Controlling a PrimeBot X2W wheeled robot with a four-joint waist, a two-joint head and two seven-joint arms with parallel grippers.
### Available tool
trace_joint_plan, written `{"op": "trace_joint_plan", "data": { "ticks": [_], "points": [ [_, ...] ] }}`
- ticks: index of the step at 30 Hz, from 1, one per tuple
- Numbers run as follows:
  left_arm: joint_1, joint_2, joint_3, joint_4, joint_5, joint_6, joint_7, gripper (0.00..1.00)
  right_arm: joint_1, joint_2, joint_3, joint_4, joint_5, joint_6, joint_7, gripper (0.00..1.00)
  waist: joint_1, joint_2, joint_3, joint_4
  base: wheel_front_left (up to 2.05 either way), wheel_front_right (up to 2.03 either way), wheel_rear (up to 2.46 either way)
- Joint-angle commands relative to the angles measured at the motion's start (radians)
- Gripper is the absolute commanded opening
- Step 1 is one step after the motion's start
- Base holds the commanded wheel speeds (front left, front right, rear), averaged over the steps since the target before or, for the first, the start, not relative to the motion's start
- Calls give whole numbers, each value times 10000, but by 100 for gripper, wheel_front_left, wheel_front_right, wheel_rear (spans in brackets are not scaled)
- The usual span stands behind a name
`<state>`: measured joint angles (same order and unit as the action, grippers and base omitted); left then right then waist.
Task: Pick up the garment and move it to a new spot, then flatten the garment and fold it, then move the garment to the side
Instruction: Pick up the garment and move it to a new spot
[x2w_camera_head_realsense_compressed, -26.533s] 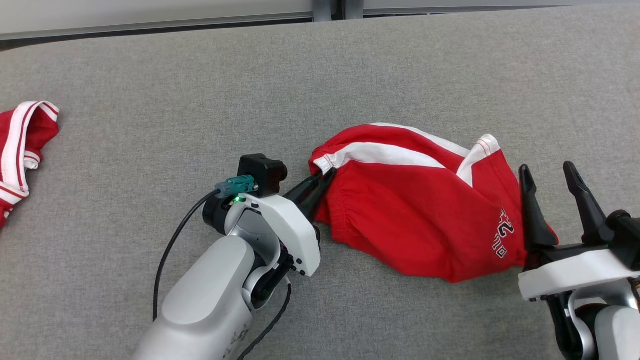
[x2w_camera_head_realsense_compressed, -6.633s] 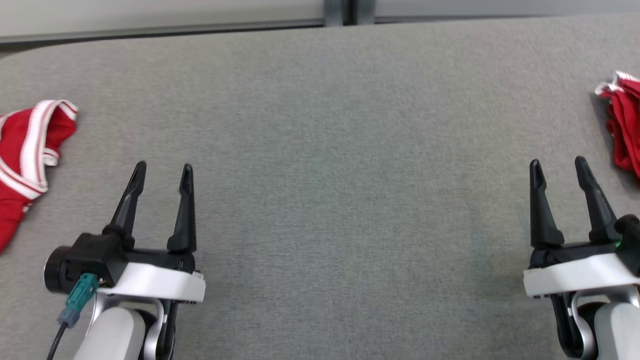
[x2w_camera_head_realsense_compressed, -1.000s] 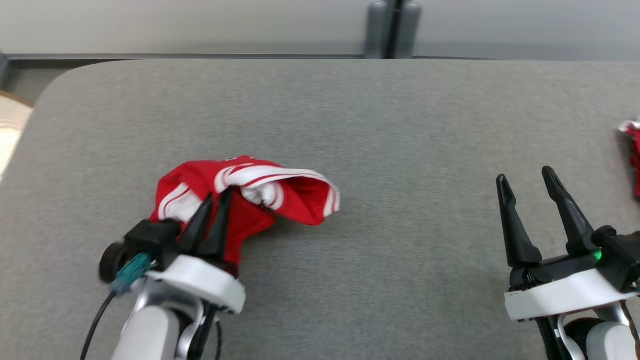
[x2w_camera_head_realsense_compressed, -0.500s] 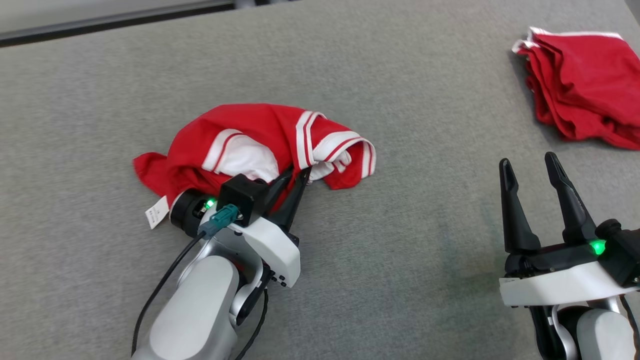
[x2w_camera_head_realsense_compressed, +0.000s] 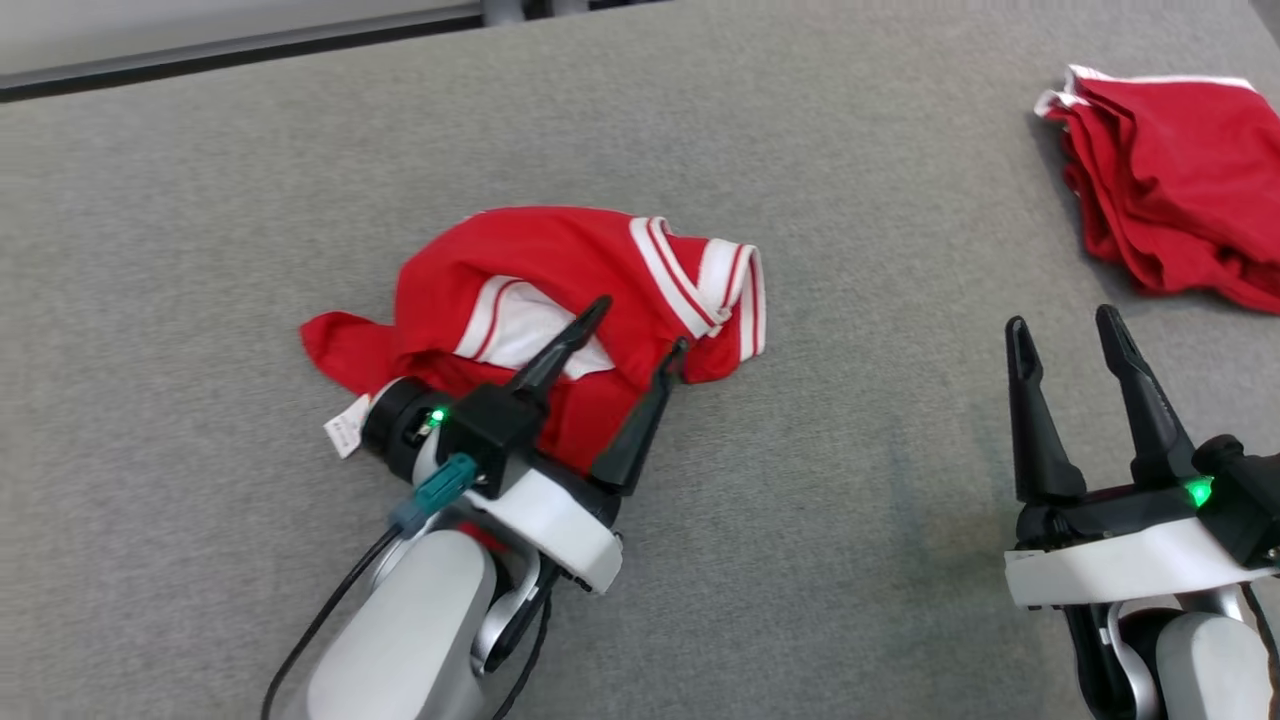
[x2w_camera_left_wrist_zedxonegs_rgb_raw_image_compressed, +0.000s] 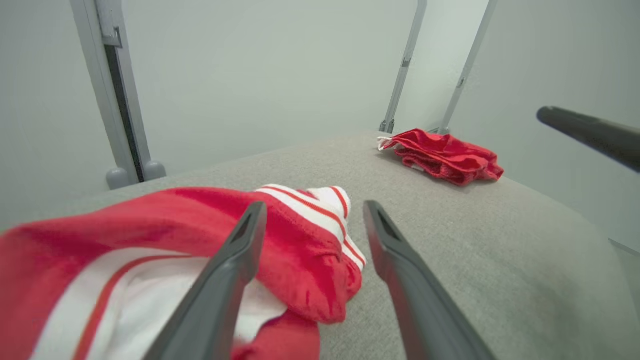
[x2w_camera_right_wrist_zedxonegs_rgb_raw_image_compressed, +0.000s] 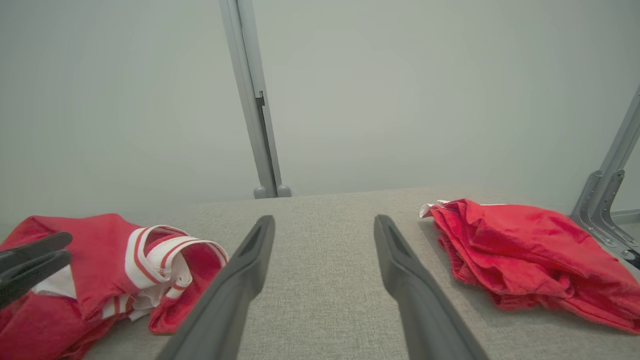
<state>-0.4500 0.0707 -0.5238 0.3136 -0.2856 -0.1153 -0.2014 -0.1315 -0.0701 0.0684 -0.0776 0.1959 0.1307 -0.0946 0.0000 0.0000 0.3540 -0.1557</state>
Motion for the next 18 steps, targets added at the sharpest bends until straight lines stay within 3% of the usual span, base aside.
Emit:
{"op": "trace_joint_plan", "data": {
  "ticks": [1,6,12,18],
  "points": [
    [234,134,203,-403,-51,224,-171,100,87,-101,-83,-44,-21,-1,83,100,0,0,-486,558,0,0,0],
    [748,367,786,-1076,-244,741,-361,100,246,-234,-135,-153,-67,-1,291,100,0,0,-879,1073,0,0,0],
    [1391,955,2138,-1347,-590,1530,-543,100,457,-408,-136,-306,-81,-1,587,100,0,0,-1358,1695,0,0,0],
    [2238,1553,3165,-1477,-809,1875,-625,100,716,-495,-207,-420,-95,-1,823,100,0,0,-1781,2092,0,0,0]
  ]
}}
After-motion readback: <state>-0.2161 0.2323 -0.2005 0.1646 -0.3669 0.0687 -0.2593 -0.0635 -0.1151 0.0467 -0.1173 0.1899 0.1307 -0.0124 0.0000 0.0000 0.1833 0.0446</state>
